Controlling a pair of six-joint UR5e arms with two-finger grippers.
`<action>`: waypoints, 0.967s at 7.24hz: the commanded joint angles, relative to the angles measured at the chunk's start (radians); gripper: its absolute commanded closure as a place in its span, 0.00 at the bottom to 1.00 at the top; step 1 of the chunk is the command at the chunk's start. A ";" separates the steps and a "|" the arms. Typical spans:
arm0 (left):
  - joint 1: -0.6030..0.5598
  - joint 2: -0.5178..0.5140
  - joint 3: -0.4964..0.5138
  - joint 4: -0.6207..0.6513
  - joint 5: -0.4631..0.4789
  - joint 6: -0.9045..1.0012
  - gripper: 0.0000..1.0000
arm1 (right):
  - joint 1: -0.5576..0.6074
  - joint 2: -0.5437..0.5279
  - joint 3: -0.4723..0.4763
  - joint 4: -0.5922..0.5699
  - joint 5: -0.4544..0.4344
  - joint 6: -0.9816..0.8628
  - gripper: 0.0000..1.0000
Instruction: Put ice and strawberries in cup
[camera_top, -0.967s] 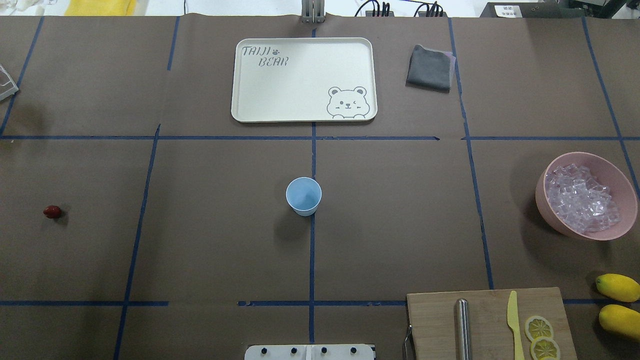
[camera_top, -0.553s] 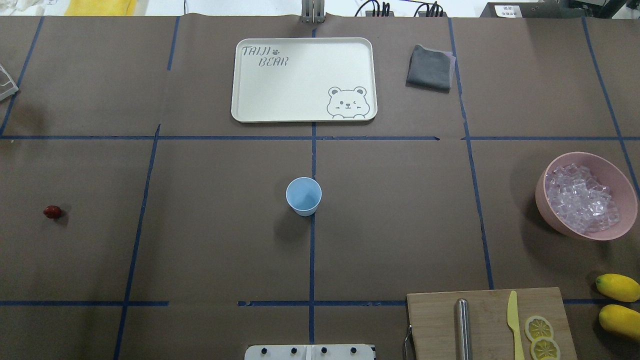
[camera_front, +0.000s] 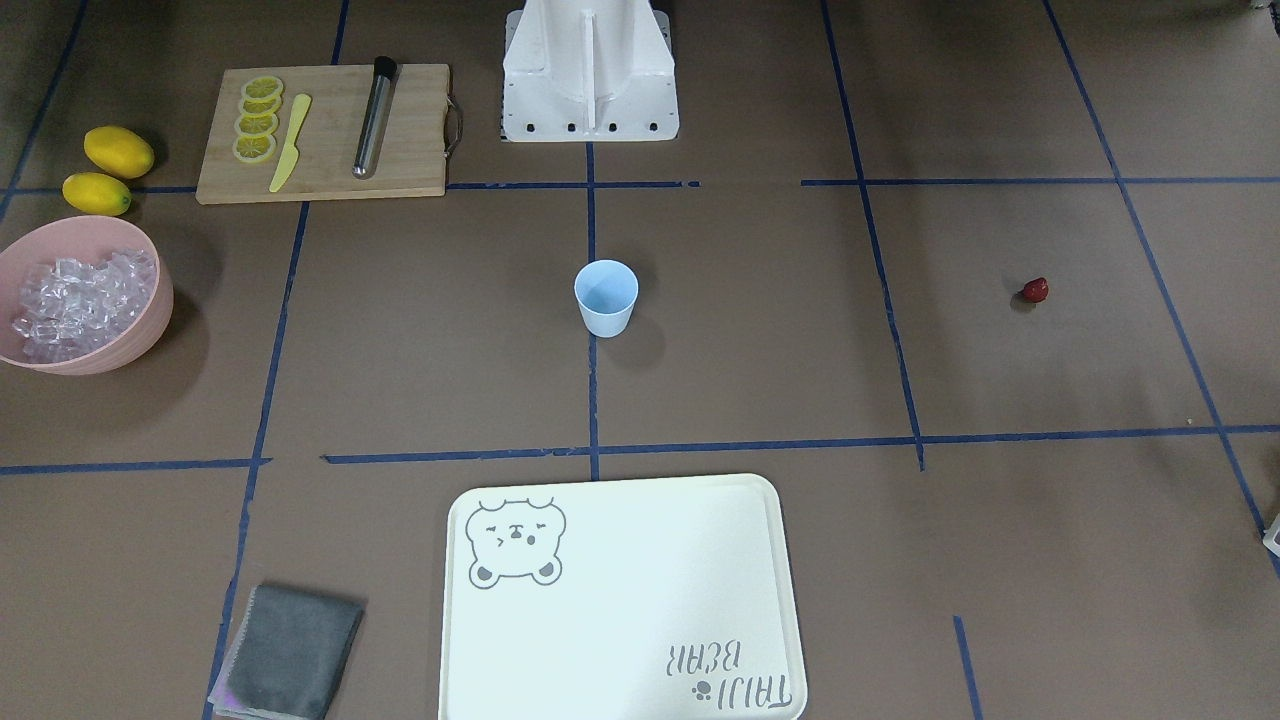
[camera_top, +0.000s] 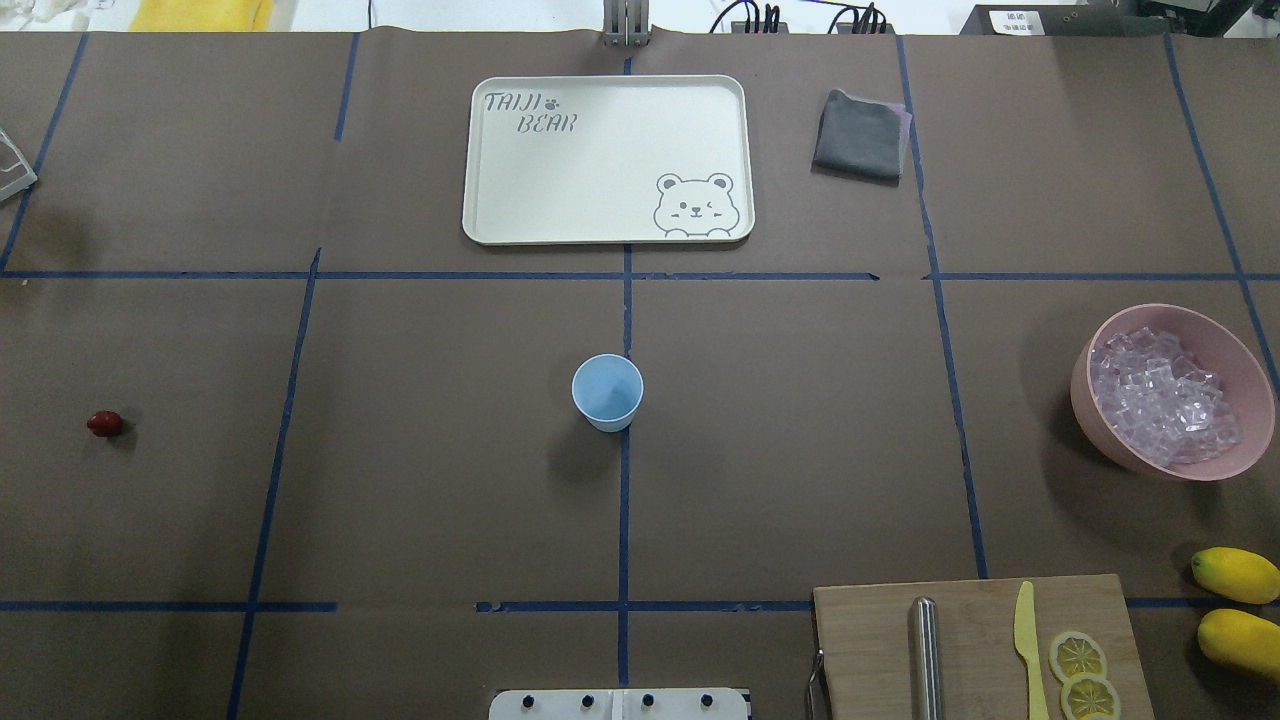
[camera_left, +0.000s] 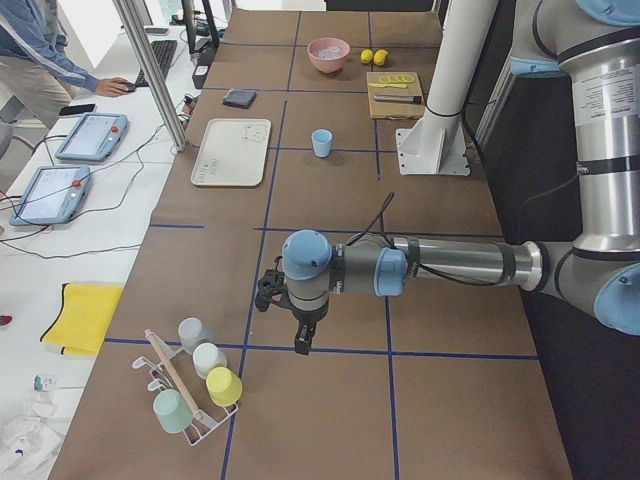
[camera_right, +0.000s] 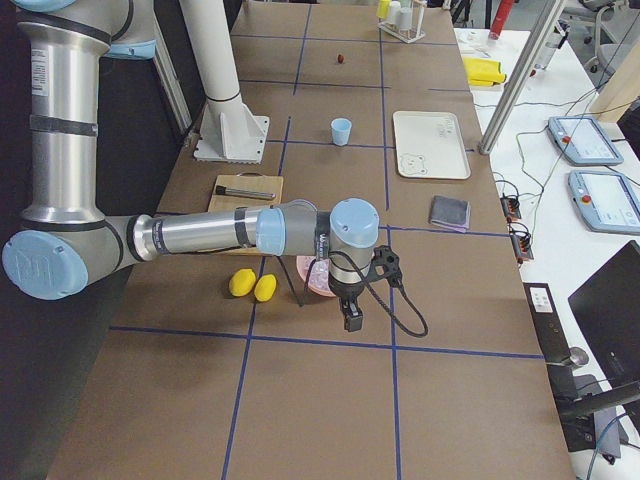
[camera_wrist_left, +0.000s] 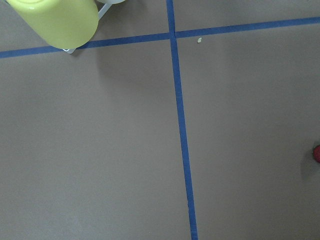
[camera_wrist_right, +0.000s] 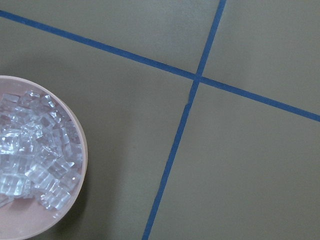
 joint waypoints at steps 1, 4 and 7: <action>0.003 -0.054 0.021 -0.011 -0.002 -0.002 0.00 | -0.013 -0.005 0.066 -0.007 0.020 0.003 0.00; 0.003 -0.045 0.014 -0.014 -0.042 0.001 0.00 | -0.158 -0.006 0.164 0.007 0.125 0.171 0.01; 0.003 -0.049 0.011 -0.014 -0.042 0.001 0.00 | -0.326 -0.159 0.173 0.395 0.028 0.490 0.01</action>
